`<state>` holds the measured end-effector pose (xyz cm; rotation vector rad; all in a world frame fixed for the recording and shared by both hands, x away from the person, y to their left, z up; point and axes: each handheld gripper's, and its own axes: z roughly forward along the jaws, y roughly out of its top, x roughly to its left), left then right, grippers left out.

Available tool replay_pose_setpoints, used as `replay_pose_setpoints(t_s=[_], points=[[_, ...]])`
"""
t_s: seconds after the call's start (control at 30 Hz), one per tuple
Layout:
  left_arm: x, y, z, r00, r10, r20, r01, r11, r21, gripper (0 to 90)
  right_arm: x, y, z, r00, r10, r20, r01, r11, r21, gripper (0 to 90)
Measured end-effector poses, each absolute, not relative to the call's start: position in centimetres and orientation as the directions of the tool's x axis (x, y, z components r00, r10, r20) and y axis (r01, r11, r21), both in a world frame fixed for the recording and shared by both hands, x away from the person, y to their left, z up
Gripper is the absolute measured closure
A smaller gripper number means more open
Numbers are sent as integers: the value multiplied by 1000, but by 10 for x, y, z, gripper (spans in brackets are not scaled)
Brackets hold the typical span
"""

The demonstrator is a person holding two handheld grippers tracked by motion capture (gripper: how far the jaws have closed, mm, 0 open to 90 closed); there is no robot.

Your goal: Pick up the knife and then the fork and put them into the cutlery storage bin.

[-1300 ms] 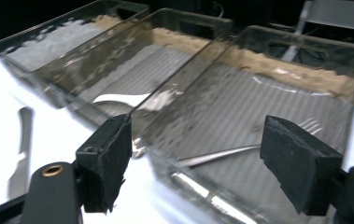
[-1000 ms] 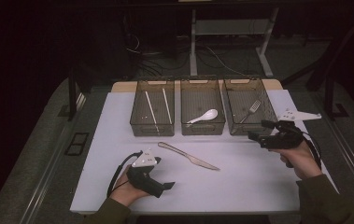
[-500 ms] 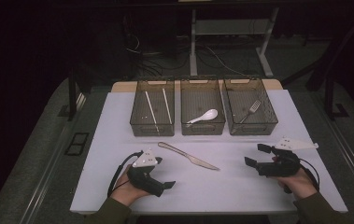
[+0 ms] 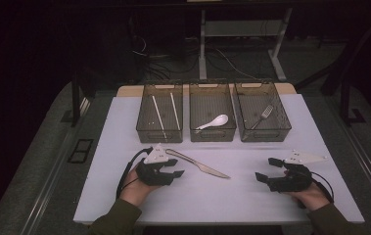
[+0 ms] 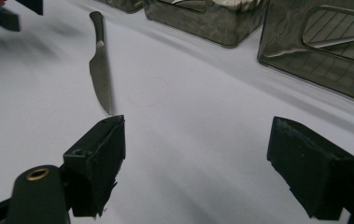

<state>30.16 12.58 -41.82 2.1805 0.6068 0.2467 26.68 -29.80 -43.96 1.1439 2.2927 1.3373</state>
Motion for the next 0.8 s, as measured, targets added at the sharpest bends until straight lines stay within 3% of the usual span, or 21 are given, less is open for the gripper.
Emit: replay_pose_setpoints(t_s=[0.23,0.53,0.8], points=[[336,114,-416,854,520,7,343,-572,745,880,267,-298,-440,-665,730,158,495,273,825,196],[372,93,-432,851,524,37,362,-636,682,889,269,-299,-440,-654,741,154,500,271,823,196],[374,88,-441,860,509,37,369,-670,645,891,269,-300,-440,-646,748,153,503,266,822,196]])
